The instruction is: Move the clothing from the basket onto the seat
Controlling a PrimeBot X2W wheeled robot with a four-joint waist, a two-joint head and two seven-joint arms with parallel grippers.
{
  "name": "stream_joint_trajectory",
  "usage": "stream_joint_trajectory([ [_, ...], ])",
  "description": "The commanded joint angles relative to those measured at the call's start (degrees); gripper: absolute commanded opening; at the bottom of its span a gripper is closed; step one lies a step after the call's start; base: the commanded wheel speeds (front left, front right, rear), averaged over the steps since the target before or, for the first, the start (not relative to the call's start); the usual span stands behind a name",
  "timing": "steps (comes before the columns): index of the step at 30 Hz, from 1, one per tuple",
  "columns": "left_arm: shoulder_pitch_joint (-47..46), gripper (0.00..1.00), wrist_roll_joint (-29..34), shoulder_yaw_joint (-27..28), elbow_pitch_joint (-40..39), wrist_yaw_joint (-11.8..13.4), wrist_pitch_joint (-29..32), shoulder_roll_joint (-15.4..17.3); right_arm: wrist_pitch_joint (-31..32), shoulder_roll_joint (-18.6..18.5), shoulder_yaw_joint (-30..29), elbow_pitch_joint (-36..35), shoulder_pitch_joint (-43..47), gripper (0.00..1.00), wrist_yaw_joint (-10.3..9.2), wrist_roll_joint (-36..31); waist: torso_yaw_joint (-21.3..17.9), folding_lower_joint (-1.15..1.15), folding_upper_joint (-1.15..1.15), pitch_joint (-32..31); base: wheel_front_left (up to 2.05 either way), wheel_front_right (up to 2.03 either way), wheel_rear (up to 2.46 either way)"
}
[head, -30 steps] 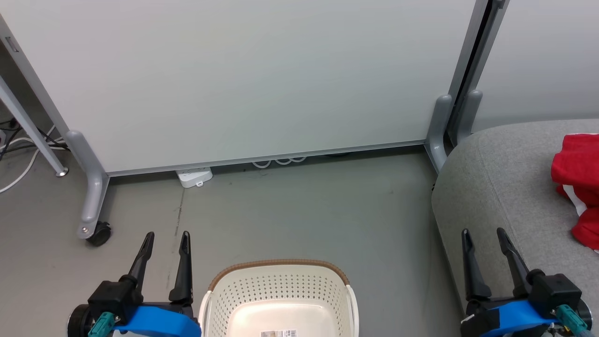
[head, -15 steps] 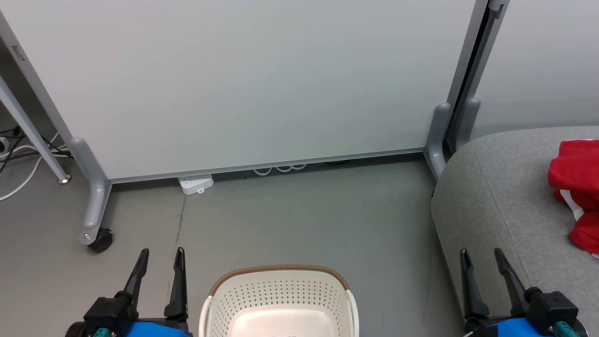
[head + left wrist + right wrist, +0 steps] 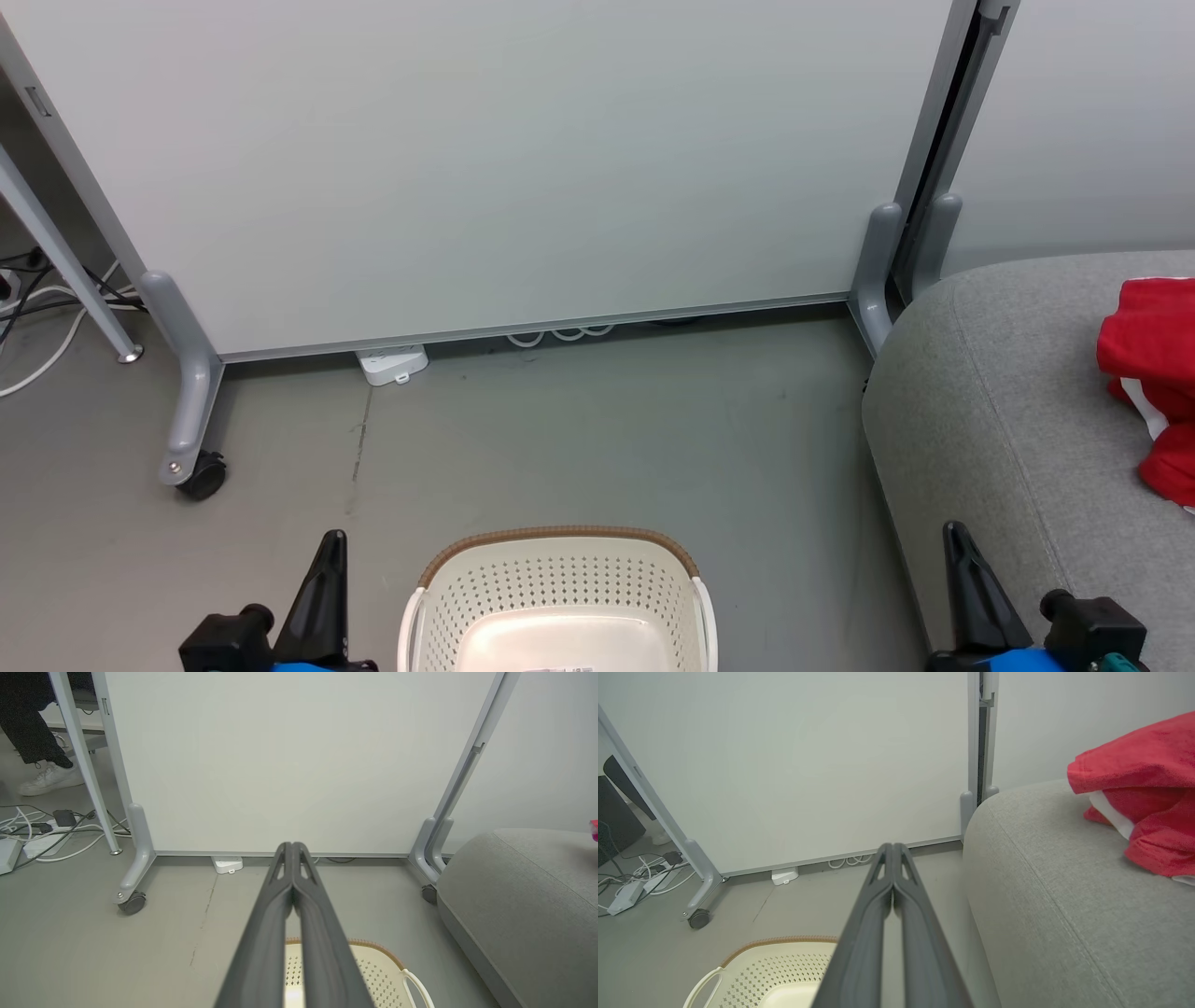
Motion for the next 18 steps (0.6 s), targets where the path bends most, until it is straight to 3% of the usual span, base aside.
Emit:
stream_joint_trajectory([
  [1, -1.1, 0.00, -2.8, 0.9, -0.6, -0.1, 0.9, 0.2, 0.8, 0.0, -0.5, -0.5, -1.0, 0.00, 0.00, 2.9, 0.0, 0.00, 0.00, 0.0, 0.00, 0.00, 0.00],
  [18, -1.7, 0.00, -20.5, 2.8, -1.8, -0.8, 5.2, 0.2, 5.2, 0.0, -1.1, -1.5, -2.5, 0.00, -0.01, 21.5, -0.3, 0.00, 0.00, 0.3, 0.00, 0.00, 0.00],
])
